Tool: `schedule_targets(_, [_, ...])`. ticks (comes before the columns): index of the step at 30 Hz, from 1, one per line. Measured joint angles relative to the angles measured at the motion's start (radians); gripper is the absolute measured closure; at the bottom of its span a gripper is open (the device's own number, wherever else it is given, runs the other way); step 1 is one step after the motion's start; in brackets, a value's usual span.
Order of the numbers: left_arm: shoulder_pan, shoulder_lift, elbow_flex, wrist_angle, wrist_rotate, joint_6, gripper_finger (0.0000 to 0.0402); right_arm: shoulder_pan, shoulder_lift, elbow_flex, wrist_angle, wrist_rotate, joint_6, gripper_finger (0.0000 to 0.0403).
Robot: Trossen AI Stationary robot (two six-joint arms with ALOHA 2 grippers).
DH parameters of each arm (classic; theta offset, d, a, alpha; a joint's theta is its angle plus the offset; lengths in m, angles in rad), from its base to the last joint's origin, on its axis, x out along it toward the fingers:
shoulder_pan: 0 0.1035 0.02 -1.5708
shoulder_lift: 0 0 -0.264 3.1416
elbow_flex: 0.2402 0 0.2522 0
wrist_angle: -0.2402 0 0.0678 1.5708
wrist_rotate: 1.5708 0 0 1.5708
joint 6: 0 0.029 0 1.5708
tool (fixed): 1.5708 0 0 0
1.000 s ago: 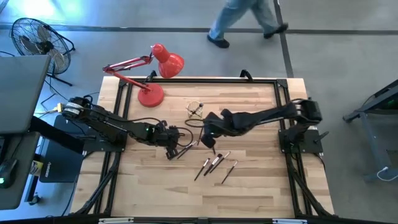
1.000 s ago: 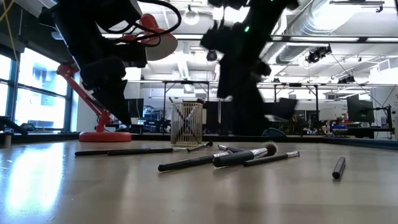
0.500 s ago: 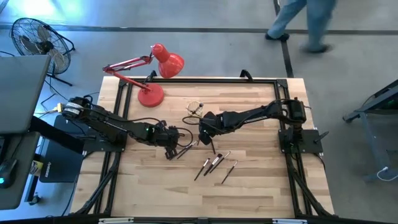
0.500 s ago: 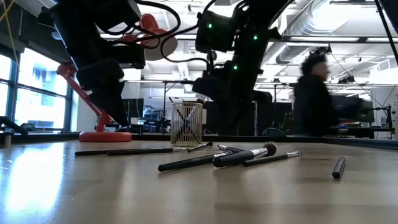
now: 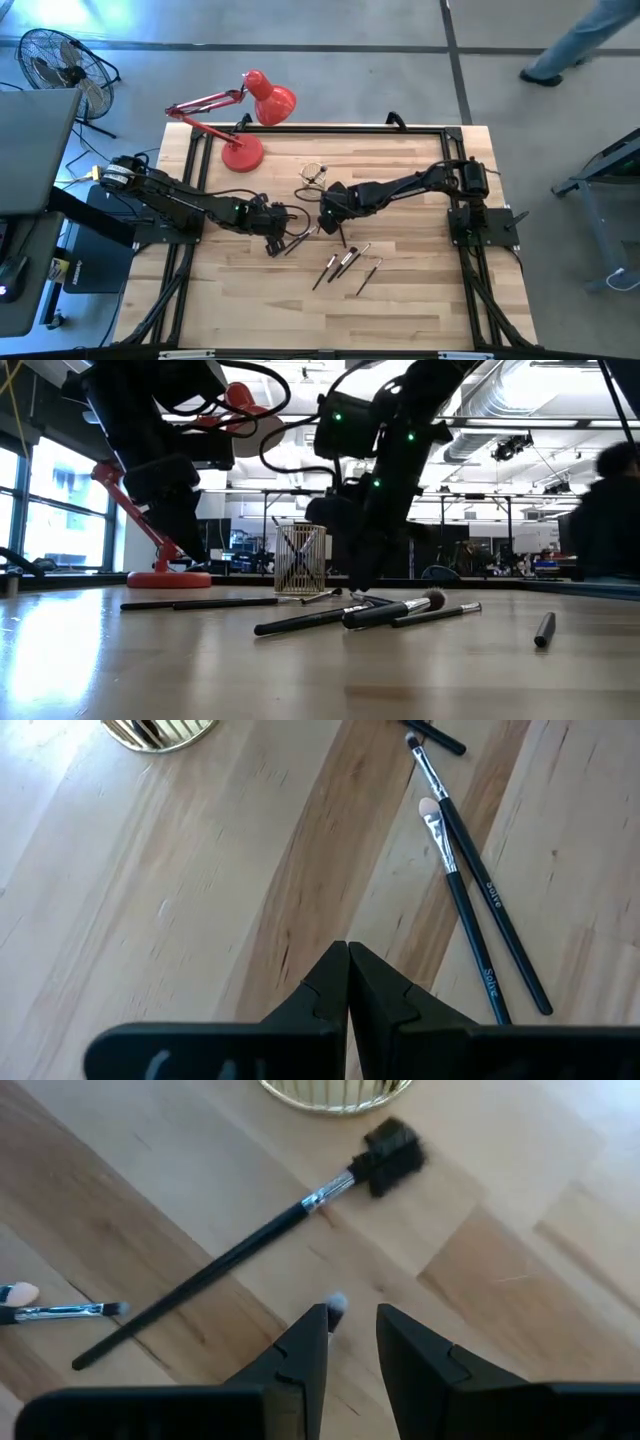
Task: Put items in baskets/containers
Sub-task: Put the black foundation brush into the gold pen holder
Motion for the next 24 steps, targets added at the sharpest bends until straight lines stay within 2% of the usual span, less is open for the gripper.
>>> schedule_targets(18, [0.000, 0.000, 0.000, 0.010, -0.003, 0.004, 0.0401, 0.003, 0.045, -0.008, 0.019, -0.006, -0.012, 0.0321])
schedule_targets(21, [0.000, 0.000, 0.000, 0.012, -0.003, 0.004, 0.0401, 0.003, 0.051, -0.008, 0.023, -0.021, -0.068, 0.0324])
schedule_targets(24, [0.000, 0.000, 0.000, 0.012, -0.003, 0.004, 0.0401, 0.008, 0.052, -0.009, 0.039, -0.021, -0.141, 0.0344])
